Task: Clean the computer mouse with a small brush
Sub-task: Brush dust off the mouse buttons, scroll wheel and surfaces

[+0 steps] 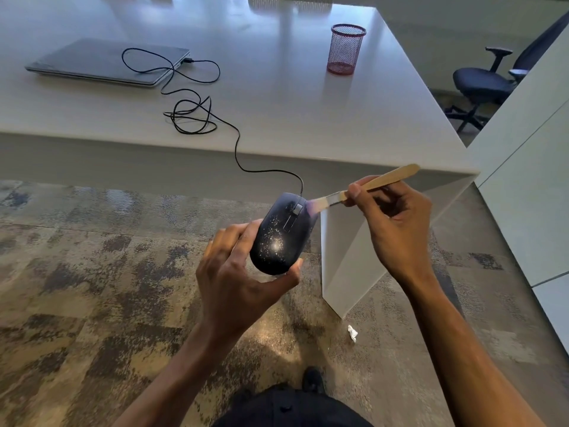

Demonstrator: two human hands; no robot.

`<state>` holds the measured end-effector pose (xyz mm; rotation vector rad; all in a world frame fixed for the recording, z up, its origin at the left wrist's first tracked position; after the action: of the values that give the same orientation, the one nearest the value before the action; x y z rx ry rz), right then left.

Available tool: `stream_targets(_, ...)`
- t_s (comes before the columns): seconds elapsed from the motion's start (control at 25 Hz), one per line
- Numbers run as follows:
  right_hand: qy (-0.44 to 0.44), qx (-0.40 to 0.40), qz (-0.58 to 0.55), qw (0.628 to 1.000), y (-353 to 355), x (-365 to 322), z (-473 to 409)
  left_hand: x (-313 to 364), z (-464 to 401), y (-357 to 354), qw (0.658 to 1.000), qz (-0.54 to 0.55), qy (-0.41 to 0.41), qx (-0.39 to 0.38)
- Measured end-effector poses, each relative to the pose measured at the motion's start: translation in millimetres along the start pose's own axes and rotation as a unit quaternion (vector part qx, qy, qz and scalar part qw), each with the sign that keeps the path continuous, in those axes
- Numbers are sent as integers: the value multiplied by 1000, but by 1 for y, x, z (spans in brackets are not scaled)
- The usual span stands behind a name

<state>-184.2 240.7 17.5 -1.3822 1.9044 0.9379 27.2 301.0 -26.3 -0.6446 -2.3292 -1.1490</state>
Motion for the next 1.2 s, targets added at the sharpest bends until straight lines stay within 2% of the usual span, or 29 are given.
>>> stream_targets(0.08,7,18,-24,1000,3,0,-1,0,1,1,1000,3,5,2)
stream_targets(0.16,26,-28,-60,997,0,-4,4,-1,1,1,1000,2,6,5)
stream_targets(0.24,20,-55,-37,998,-3,-1,8,-2,1,0,1000,2,6,4)
stream_targets(0.36,-5,20,24,999,8,7,5,-3,0,-1,1000,4,7,-1)
stream_targets(0.44,1,45,11,999,11,6,2,-3,1,-2,1000,4,5,-2)
stream_targets(0.6,22,-1,-17,1000,0,0,-2,-1,3,-3,1000,9,-8,-5)
stream_targets(0.8,28,-18,50,998,-6,-3,-20,0,4,0,1000,6,-23,-2)
stream_targets(0.92,50,-24,14,998,-8,-8,-24,1,5,2,1000,9,-27,4)
stream_targets(1.0,57,-49,32,997,-13,-9,-24,3,6,2,999,8,-31,8)
stream_targets(1.12,67,-32,83,994,-13,-12,-25,3,6,2,999,10,-30,4)
stream_targets(1.2,59,-26,40,997,-10,-13,-26,3,6,1,999,13,-29,4)
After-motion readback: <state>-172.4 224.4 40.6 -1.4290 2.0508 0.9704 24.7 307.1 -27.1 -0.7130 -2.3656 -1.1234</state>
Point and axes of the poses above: each hand's wrist, its own z-axis away from the middle knuckle, its own y-axis out of the back of the hand, x = y × z, the point moved 5 cm from there along -z, towards the middle knuckle, and after that the axes turned 8 degrees about y, right-handed, at the moved point
